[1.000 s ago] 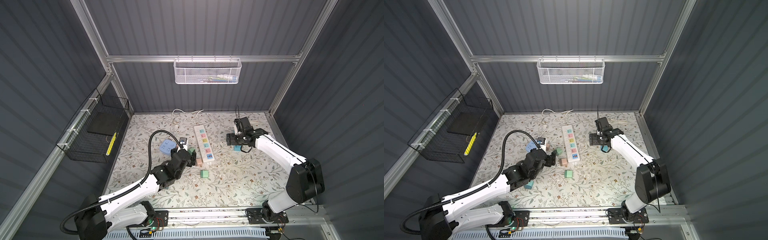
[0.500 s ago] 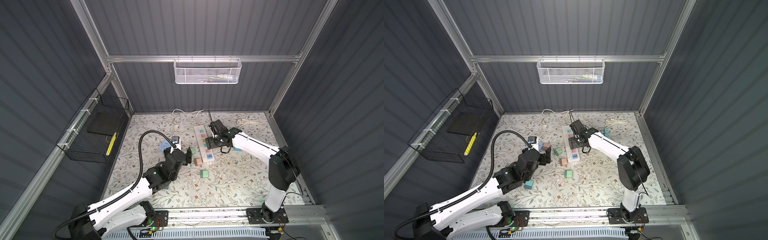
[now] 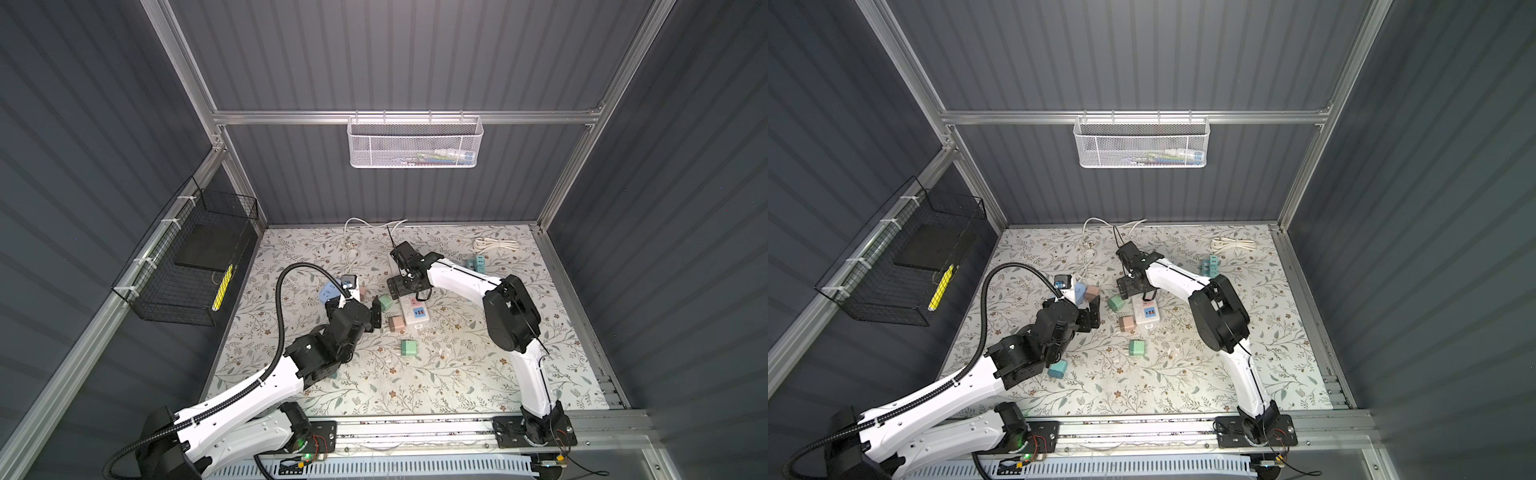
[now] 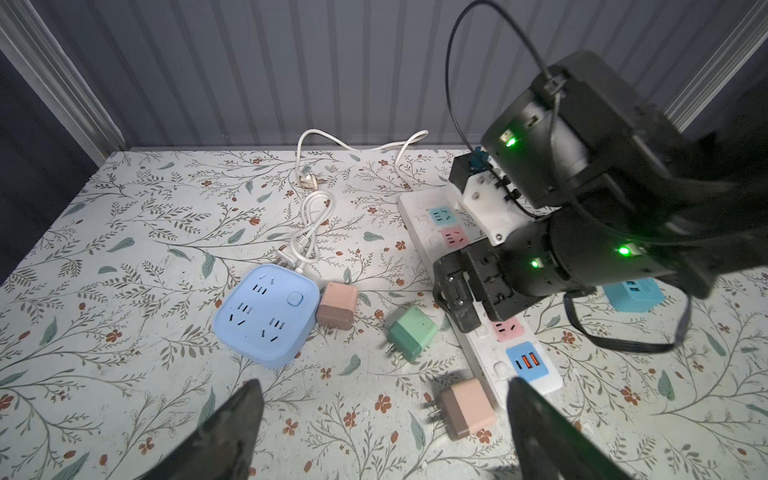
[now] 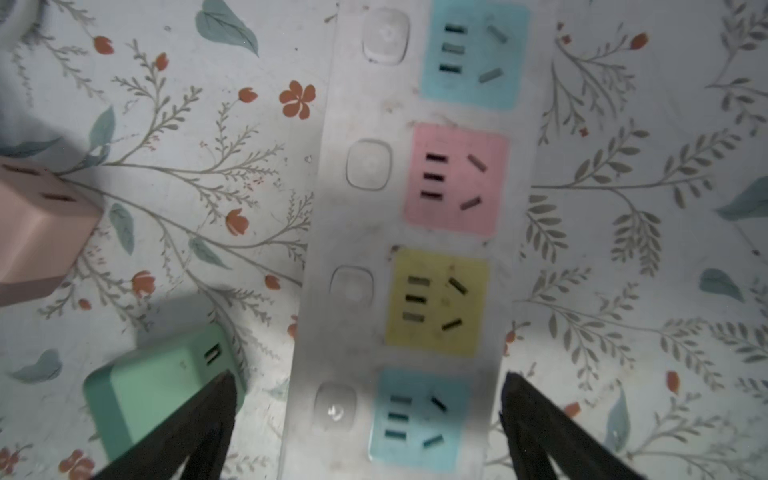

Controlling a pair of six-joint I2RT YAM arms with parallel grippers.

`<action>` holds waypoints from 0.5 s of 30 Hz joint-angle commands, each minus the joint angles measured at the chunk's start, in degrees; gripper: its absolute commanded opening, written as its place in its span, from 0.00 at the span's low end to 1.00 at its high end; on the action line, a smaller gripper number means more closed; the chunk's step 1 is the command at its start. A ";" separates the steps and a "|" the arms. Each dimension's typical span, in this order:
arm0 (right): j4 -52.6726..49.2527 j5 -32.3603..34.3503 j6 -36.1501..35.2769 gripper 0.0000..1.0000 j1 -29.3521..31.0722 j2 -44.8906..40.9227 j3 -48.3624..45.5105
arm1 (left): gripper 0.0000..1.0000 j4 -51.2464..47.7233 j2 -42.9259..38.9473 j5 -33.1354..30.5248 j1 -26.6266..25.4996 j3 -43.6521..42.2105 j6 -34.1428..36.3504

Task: Insert the plug
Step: 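Move the right gripper over the white strip while the left reaches a green charger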

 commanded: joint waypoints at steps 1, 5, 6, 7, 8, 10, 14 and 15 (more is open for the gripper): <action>-2.19 0.72 0.76 0.99 -0.11 2.39 2.26 | 0.91 -1.83 -0.08 -1.28 0.40 0.34 -1.12; -0.41 2.14 2.45 0.88 -0.11 1.28 -0.66 | 0.92 -2.51 -1.05 -1.72 0.45 -0.34 -1.50; 0.57 2.44 2.89 0.83 -0.13 0.28 -2.29 | 0.92 -2.50 -1.33 -1.84 0.44 -0.47 -1.58; 1.72 2.88 3.20 0.80 -0.17 -0.80 -4.16 | 0.92 -2.51 -1.41 -1.81 0.48 -0.50 -1.58; 3.18 3.75 3.83 0.78 -0.17 -2.44 -6.30 | 0.92 -2.51 -1.37 -1.75 0.48 -0.47 -1.59; 5.26 5.15 4.86 0.75 -0.19 -5.34 -10.66 | 0.92 -2.52 -1.24 -1.72 0.49 -0.45 -1.68; 8.02 6.50 6.59 0.74 -0.18 -11.49 -20.37 | 0.92 -2.17 -0.49 -1.04 0.49 -0.45 -1.43; 8.50 6.58 7.24 0.74 -0.20 -13.24 -23.20 | 0.92 -1.85 -0.03 -0.40 0.51 -0.49 -1.26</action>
